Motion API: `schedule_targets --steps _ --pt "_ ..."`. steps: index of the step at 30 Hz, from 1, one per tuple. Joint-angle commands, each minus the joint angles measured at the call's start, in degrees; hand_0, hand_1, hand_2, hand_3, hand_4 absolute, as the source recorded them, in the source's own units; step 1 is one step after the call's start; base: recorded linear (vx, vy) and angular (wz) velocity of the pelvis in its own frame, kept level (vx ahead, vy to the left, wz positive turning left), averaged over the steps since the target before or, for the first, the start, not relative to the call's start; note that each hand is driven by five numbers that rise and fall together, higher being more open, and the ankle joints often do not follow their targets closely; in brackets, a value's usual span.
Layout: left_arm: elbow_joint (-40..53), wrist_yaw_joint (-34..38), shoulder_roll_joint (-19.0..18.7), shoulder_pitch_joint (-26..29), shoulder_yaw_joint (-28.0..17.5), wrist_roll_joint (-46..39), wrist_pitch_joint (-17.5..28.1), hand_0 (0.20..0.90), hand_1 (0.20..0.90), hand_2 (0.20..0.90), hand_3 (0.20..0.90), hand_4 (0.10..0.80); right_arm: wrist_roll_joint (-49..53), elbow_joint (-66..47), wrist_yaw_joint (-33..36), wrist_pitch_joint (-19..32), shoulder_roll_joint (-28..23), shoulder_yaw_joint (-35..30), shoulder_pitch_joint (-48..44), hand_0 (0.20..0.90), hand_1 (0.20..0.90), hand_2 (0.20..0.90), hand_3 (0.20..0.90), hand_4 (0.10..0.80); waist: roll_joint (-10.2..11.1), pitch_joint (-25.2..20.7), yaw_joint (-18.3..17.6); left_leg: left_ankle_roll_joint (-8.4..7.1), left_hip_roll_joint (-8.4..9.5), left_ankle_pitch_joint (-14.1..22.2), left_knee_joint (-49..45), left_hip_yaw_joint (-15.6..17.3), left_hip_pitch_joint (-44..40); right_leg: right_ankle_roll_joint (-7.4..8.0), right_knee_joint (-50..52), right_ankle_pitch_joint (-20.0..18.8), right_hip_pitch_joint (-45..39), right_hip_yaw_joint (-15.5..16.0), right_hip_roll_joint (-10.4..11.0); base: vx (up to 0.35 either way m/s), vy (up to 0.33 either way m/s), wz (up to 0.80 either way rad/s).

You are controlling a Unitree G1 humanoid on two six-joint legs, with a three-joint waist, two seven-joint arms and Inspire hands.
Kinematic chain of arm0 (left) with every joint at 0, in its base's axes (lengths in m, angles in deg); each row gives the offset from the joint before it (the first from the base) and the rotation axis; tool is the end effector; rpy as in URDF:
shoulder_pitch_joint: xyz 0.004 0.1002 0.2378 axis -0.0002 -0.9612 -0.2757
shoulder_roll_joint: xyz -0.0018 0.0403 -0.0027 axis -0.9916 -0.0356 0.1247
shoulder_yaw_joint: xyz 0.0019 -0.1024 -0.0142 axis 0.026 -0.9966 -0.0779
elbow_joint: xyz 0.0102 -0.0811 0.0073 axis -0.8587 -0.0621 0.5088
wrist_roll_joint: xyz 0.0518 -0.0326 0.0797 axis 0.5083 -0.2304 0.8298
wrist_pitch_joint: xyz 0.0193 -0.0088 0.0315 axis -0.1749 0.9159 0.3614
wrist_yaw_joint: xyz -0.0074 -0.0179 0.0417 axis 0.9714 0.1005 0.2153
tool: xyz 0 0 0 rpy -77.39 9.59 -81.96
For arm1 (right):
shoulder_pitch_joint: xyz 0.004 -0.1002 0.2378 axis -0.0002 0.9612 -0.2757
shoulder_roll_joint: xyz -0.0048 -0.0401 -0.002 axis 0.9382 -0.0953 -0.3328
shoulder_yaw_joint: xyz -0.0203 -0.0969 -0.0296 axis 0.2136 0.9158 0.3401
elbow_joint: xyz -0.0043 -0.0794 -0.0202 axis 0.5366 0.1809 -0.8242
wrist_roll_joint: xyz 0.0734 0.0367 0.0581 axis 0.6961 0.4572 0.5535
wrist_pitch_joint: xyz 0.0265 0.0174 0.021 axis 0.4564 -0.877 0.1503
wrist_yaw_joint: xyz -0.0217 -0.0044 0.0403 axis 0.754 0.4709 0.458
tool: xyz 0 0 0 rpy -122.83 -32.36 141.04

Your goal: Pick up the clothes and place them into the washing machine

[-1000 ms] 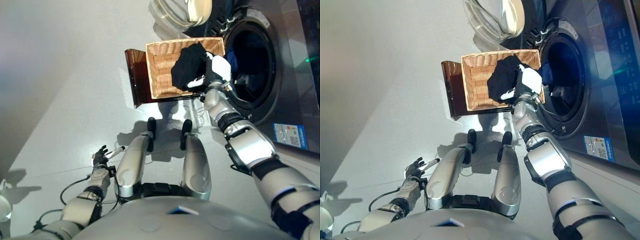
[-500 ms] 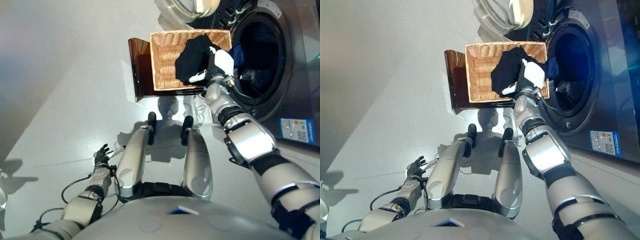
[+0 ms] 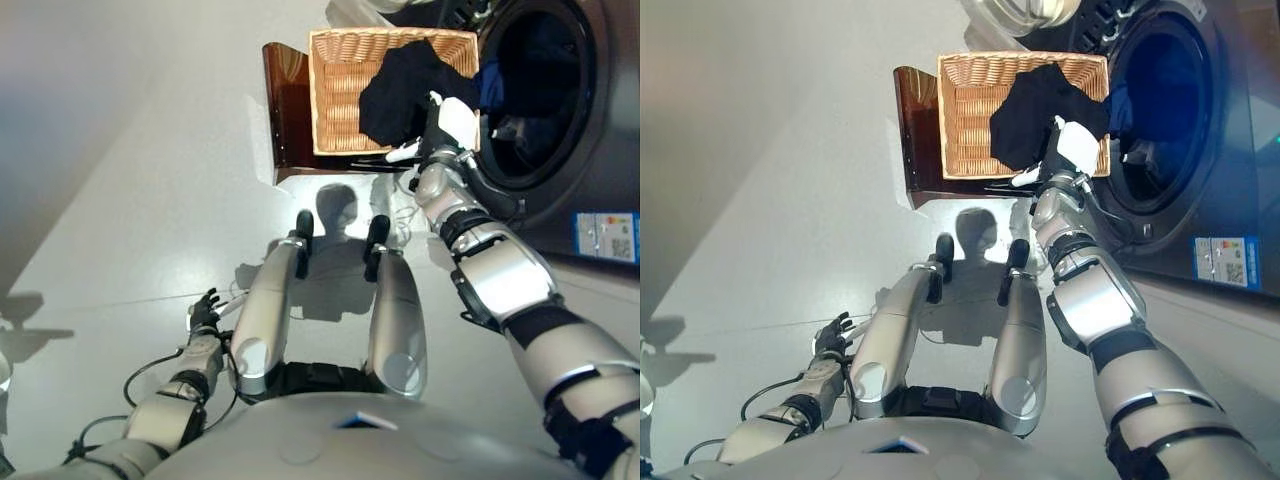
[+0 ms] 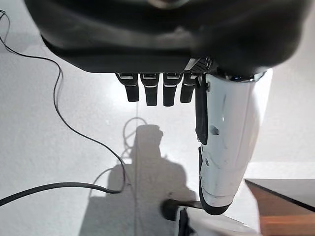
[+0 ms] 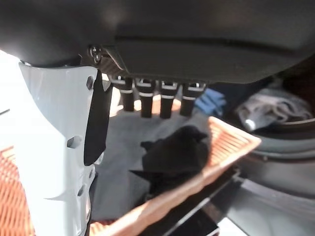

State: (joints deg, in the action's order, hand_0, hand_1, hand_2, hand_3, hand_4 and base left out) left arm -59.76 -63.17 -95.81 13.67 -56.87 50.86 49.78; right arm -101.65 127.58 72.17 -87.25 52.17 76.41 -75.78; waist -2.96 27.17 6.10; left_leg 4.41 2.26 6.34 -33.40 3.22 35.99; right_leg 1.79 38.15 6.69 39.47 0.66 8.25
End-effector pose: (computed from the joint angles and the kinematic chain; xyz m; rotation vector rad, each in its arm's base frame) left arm 0.1187 0.1992 -0.1069 0.0545 0.9524 0.4192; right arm 0.3383 -0.1767 0.0673 -1.0422 0.2152 -0.2991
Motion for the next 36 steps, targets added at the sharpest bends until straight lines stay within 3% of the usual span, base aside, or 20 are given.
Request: schedule_targets --steps 1,10,21,27,36 --pt "-1.1 1.8 -3.4 -3.5 0.2 0.9 0.8 0.9 0.9 0.9 0.9 0.8 0.6 -0.9 3.2 2.3 -3.5 0.2 -5.5 0.9 0.9 0.9 0.9 0.8 -0.3 -2.4 0.5 -4.97 -1.95 -3.6 1.8 -1.2 1.8 0.5 -4.3 -4.7 -1.9 0.9 1.1 0.03 -0.006 0.27" --pt "-2.1 1.9 -3.8 -3.2 -1.1 1.7 0.2 0.9 0.9 0.9 0.9 0.8 1.1 -2.6 2.5 2.9 -3.3 -0.7 -2.4 0.9 0.9 0.9 0.9 0.8 0.1 -2.7 -0.1 -5.02 -2.17 -2.9 1.7 -1.0 0.3 0.51 -3.8 -4.2 -3.0 0.7 0.9 0.022 -0.004 0.05" --pt "-3.8 1.5 -3.1 -3.0 -2.1 3.0 -0.8 0.9 0.9 0.9 0.9 0.8 0.2 -2.6 -0.3 3.5 -2.3 -0.4 3.6 0.9 0.9 0.9 0.9 0.8 0.9 -5.5 0.2 -4.88 -1.72 -5.3 10.4 -1.4 -6.2 1.62 -10.8 -6.5 -9.3 1.4 1.3 0.051 0.0 -0.01" --pt "-5.4 1.0 -3.1 -2.5 -2.9 2.8 -1.1 0.9 0.9 0.9 0.9 0.8 0.3 -5.2 -3.5 4.0 -2.0 -0.1 6.8 0.9 0.9 0.9 0.9 0.8 3.2 -8.9 -0.4 -5.19 -1.64 -7.8 19.7 -1.2 -13.8 3.18 -21.4 -10.0 -16.9 2.3 1.8 0.111 -0.02 0.04" --pt "-7.6 1.0 -3.0 -2.4 -4.3 3.5 -2.2 0.9 0.9 0.9 0.9 0.8 2.1 -11.4 -4.7 5.0 0.7 -2.4 15.3 0.9 0.9 0.9 0.9 0.8 5.9 -12.2 -2.0 -5.34 -2.42 -8.0 24.3 -1.7 -21.5 3.64 -25.6 -9.2 -24.2 2.8 1.5 0.112 -0.024 -0.05"
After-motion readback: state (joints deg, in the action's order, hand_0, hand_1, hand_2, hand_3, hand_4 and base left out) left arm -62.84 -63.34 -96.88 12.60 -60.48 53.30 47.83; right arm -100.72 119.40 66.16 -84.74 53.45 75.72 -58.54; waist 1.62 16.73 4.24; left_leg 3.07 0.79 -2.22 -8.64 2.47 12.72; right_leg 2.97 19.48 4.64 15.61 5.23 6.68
